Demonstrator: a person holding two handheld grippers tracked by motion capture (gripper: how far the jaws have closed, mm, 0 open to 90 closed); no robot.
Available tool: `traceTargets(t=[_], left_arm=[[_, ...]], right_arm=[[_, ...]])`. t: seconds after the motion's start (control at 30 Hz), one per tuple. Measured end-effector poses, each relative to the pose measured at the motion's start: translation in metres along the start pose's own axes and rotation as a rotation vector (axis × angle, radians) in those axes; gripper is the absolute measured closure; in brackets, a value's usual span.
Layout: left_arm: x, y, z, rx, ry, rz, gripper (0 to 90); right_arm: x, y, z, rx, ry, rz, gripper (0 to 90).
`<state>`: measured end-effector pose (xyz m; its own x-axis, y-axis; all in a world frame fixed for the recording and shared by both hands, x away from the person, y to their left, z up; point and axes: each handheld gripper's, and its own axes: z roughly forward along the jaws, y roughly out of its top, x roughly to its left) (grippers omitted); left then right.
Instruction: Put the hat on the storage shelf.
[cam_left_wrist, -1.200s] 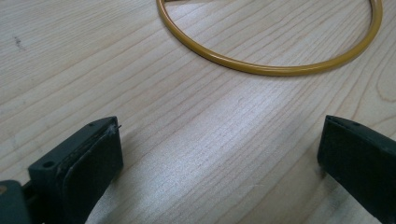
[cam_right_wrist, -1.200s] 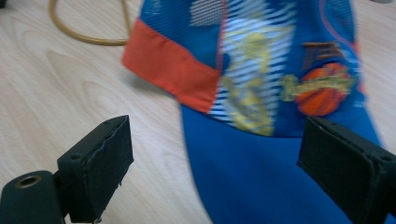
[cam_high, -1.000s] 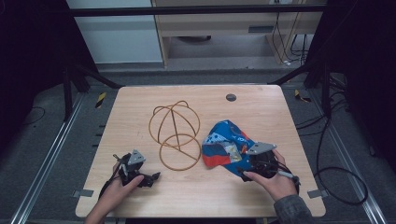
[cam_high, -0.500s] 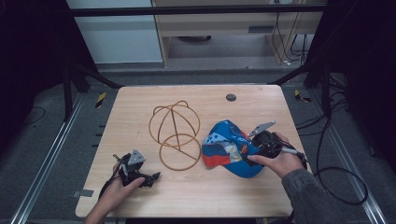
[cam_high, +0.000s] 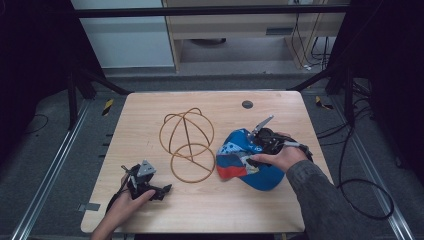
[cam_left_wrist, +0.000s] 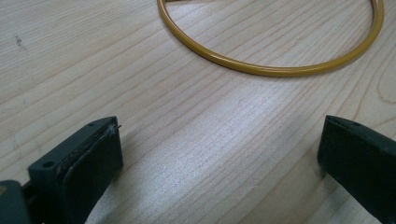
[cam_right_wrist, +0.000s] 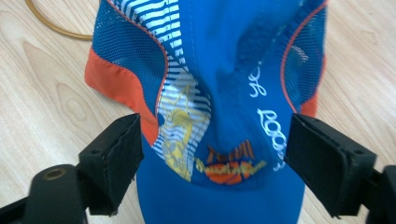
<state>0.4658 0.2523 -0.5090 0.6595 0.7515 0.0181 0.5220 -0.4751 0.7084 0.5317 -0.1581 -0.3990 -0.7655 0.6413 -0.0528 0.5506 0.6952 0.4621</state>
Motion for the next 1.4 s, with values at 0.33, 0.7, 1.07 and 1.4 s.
traceTargets(t=[0.33,0.7,1.07,1.4], left_arm=[[0.000,0.000,0.000,0.000,0.000,-0.001,0.0],[0.000,0.000,0.001,-0.003,0.000,-0.004,0.0],[0.000,0.000,0.000,-0.003,0.002,0.000,0.0],[0.000,0.000,0.000,-0.003,0.001,-0.001,0.0]], right_arm=[[-0.006,0.012,0.021,0.040,0.018,0.022,37.9],[-0.013,0.012,0.025,0.069,0.089,-0.001,88.9],[-0.024,0.014,-0.012,0.032,0.097,0.014,89.7],[-0.029,0.015,-0.056,-0.020,0.076,0.009,89.7]])
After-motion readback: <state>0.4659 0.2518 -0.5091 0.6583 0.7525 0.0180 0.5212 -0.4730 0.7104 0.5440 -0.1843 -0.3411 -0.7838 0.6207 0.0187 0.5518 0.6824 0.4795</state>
